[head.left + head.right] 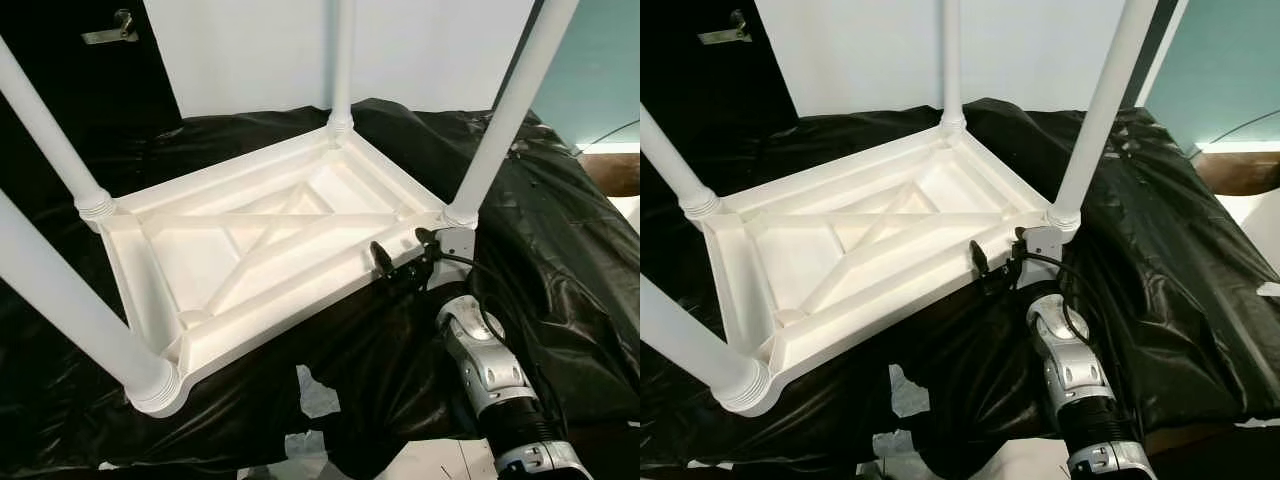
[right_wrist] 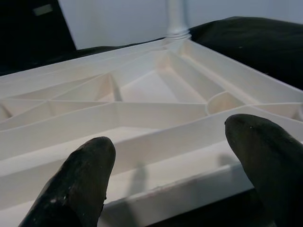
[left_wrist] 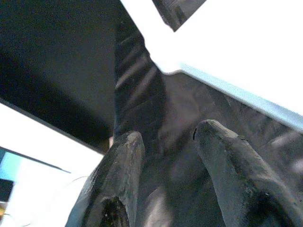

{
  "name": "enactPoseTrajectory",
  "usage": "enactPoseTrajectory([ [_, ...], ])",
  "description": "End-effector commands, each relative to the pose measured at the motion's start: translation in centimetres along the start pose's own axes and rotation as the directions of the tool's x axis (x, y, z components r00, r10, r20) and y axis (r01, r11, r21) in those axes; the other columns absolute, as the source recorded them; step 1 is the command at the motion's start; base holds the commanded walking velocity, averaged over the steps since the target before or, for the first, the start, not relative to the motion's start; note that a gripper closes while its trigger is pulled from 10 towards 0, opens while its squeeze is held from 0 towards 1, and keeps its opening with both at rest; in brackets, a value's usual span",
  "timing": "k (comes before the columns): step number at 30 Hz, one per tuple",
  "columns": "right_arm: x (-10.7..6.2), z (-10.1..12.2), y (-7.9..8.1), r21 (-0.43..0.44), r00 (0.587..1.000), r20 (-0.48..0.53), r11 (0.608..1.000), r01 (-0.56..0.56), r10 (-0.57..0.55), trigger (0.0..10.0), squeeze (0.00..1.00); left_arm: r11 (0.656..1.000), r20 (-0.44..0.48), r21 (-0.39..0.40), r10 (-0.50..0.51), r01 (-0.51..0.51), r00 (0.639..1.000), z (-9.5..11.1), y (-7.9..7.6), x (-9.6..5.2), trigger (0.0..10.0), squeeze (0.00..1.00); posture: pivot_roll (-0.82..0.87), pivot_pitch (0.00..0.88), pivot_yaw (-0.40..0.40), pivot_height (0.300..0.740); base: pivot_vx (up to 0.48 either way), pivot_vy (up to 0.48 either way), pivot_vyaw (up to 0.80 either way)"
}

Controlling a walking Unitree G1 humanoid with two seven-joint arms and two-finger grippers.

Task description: Building children table

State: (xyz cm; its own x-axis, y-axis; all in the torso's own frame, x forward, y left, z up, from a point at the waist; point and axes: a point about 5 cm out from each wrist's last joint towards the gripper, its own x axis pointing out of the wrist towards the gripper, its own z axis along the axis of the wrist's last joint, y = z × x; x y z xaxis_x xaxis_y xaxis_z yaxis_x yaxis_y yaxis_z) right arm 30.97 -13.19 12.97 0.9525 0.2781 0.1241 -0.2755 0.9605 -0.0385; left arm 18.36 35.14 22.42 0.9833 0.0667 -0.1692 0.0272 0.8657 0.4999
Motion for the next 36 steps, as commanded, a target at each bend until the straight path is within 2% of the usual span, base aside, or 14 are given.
enactPoseTrajectory([
  [1,-0.6,0.1,0.0,-0.006,1.0,-0.007,1.0,0.01,-0.01,10.0,0.0,0.997,0.043,-0.073,0.005,-0.002,0.999,0.2,-0.8,1.5,10.0,0.0,0.17,0.06,-0.009,0.74,0.0,0.0,0.0],
  [2,-1.2,0.1,-0.1,-0.007,1.0,-0.013,1.0,0.022,-0.022,10.0,0.0,0.992,0.116,-0.123,-0.023,0.037,0.993,1.0,-1.7,2.7,10.0,0.0,0.16,0.062,-0.008,0.74,0.0,0.0,0.0],
  [7,-1.9,0.1,-0.3,-0.006,0.999,-0.027,0.999,0.037,-0.037,10.0,0.0,0.982,0.206,-0.164,-0.059,0.094,0.977,2.0,-2.8,4.2,10.0,0.0,0.14,0.07,-0.01,0.74,0.0,0.0,0.0],
  [12,-4.0,-1.6,-1.5,-0.012,0.99,-0.114,0.997,0.079,-0.08,10.0,0.0,0.943,0.307,-0.274,-0.1,0.188,0.947,3.4,-5.3,7.9,10.0,0.0,0.12,0.078,-0.014,0.74,0.0,0.0,0.0],
  [15,-4.2,-2.0,-1.7,-0.01,0.987,-0.13,0.995,0.096,-0.096,10.0,0.0,0.939,0.325,-0.283,-0.098,0.196,0.941,3.7,-5.7,8.4,10.0,0.0,0.12,0.078,-0.014,0.74,0.0,0.0,0.0],
  [17,-4.5,-2.6,-2.0,0.005,0.979,-0.162,0.992,0.123,-0.12,10.0,0.0,0.917,0.38,-0.322,-0.104,0.237,0.919,4.6,-6.8,9.3,10.0,0.0,0.11,0.085,-0.025,0.74,0.0,0.0,0.0],
  [22,-4.0,-2.8,-2.8,0.023,0.968,-0.19,0.984,0.174,-0.167,10.0,0.0,0.892,0.474,-0.311,-0.154,0.329,0.867,6.2,-8.7,9.6,10.0,0.0,0.1,0.091,-0.027,0.74,0.0,0.0,0.0],
  [24,-3.3,-2.7,-3.0,0.028,0.961,-0.208,0.981,0.191,-0.182,10.0,0.0,0.852,0.525,-0.283,-0.247,0.441,0.814,6.9,-10.4,9.2,10.0,0.0,0.09,0.09,-0.031,0.74,0.0,0.0,0.0],
  [27,-2.9,-2.7,-3.0,0.029,0.959,-0.217,0.981,0.192,-0.182,10.0,0.0,0.84,0.539,-0.26,-0.283,0.476,0.794,7.1,-11.2,9.1,10.0,0.0,0.09,0.091,-0.033,0.74,0.0,0.0,0.0],
  [28,-2.5,-2.6,-2.9,0.04,0.958,-0.226,0.981,0.192,-0.179,10.0,0.0,0.813,0.558,-0.238,-0.333,0.531,0.76,7.5,-12.1,8.9,10.0,0.0,0.1,0.088,-0.042,0.74,0.0,0.0,0.0],
  [29,-2.5,-2.6,-2.9,0.04,0.958,-0.226,0.981,0.192,-0.179,10.0,0.0,0.813,0.558,-0.238,-0.333,0.531,0.76,7.5,-12.1,8.9,10.0,0.0,0.1,0.088,-0.042,0.74,0.0,0.0,0.0],
  [30,-1.5,-2.4,-2.8,0.055,0.954,-0.241,0.979,0.194,-0.176,10.0,0.0,0.751,0.581,-0.196,-0.429,0.63,0.692,7.9,-14.0,8.4,10.0,0.0,0.11,0.085,-0.051,0.74,0.0,0.0,0.0],
  [34,-1.2,-2.4,-2.8,0.058,0.953,-0.246,0.979,0.196,-0.176,10.0,0.0,0.733,0.588,-0.183,-0.453,0.655,0.67,8.0,-14.6,8.3,10.0,0.0,0.11,0.085,-0.051,0.74,0.0,0.0,0.0],
  [36,-0.5,-2.4,-2.9,0.065,0.949,-0.263,0.978,0.198,-0.175,10.0,0.0,0.693,0.598,-0.162,-0.497,0.702,0.629,8.2,-15.7,7.7,10.0,0.0,0.11,0.082,-0.057,0.74,0.0,0.0,0.0],
])
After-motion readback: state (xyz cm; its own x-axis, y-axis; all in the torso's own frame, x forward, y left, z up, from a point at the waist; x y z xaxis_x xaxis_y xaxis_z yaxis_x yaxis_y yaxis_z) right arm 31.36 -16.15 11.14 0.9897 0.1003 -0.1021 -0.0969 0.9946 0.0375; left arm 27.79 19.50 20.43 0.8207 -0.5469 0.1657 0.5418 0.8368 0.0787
